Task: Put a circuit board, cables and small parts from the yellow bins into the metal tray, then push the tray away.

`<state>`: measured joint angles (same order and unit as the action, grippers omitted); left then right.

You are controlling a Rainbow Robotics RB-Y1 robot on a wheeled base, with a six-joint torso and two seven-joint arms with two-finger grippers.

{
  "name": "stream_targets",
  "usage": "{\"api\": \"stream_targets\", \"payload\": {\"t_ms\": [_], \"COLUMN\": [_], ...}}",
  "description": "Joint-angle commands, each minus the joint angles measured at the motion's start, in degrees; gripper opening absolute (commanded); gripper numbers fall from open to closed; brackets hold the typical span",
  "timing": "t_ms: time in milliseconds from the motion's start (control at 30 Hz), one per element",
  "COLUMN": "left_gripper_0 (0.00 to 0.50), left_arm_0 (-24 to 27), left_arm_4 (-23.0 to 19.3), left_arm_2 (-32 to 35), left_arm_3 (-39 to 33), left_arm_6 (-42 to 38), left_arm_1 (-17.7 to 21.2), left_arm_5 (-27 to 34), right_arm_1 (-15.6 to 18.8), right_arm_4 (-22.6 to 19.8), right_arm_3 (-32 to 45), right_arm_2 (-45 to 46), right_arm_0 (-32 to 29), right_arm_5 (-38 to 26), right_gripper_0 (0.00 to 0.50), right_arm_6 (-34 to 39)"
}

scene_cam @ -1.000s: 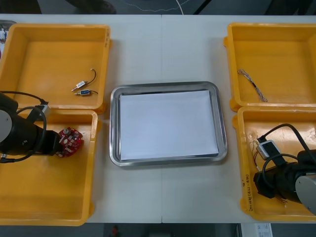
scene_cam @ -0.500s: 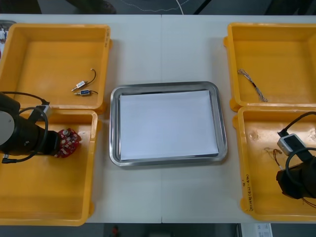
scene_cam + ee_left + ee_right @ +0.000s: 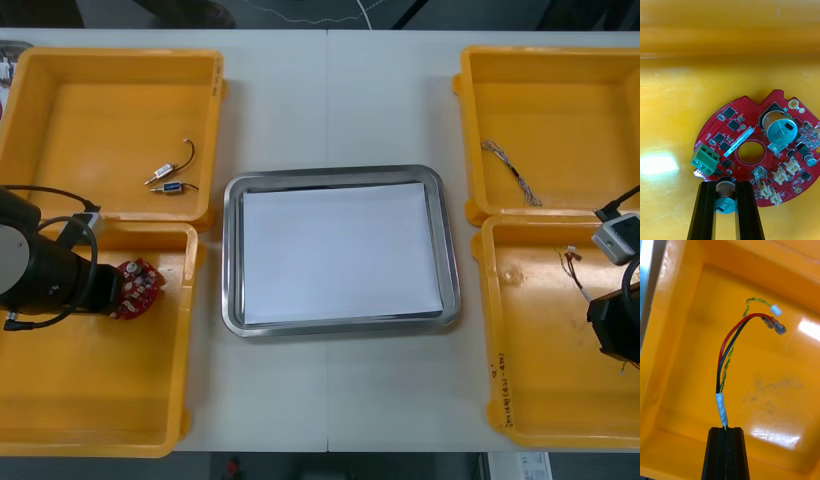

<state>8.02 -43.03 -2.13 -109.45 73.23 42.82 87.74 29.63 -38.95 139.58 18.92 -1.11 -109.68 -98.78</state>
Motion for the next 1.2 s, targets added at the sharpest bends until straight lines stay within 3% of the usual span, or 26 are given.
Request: {"api": "stream_targets", "payload": {"t_ms": [33, 333, 467, 700, 900, 1033, 1200], "left_gripper_0": [0.000, 0.000, 0.000, 0.000, 0.000, 0.000, 0.001], "left_arm_0": [-0.55, 2.35, 3.32, 5.87, 8.68, 11.41, 14.66], "left_arm_4": [-0.39, -1.97, -2.67, -3.64, -4.61, -7.68, -9.18], "left_arm_2": [0.55, 4.77, 7.14, 9.52, 9.52, 9.43, 5.65], "left_arm_3": [-1.03, -4.55, -7.27, -12.63, -16.06, -16.32, -16.32], "left_arm_6": [-6.00, -6.17, -6.26, -6.61, -7.23, -7.67, -8.37], "left_arm_1": [-0.19, -0.11, -0.11, -0.11, -0.11, -0.11, -0.02], "left_arm_5": [0.68, 10.61, 15.00, 22.26, 22.26, 22.26, 22.26], "right_arm_1": [5.44, 14.05, 16.07, 16.60, 17.65, 18.09, 18.00], "right_arm_4": [-3.06, -10.53, -12.55, -13.96, -15.10, -15.28, -15.98], "right_arm_3": [2.10, -0.36, -0.45, -0.45, -0.54, -0.54, -0.62], "right_arm_2": [1.55, 1.91, 2.87, 3.31, 2.70, 0.32, -0.12], "right_arm_0": [2.17, 6.03, 7.35, 9.20, 9.72, 9.81, 10.08], "right_arm_5": [-0.32, -0.32, -0.32, -0.32, -0.32, -0.32, -0.32], "right_gripper_0": [0.000, 0.000, 0.000, 0.000, 0.000, 0.000, 0.000], "right_arm_6": [-1.24, -0.97, -0.71, -0.80, -1.24, -1.24, -1.24]}}
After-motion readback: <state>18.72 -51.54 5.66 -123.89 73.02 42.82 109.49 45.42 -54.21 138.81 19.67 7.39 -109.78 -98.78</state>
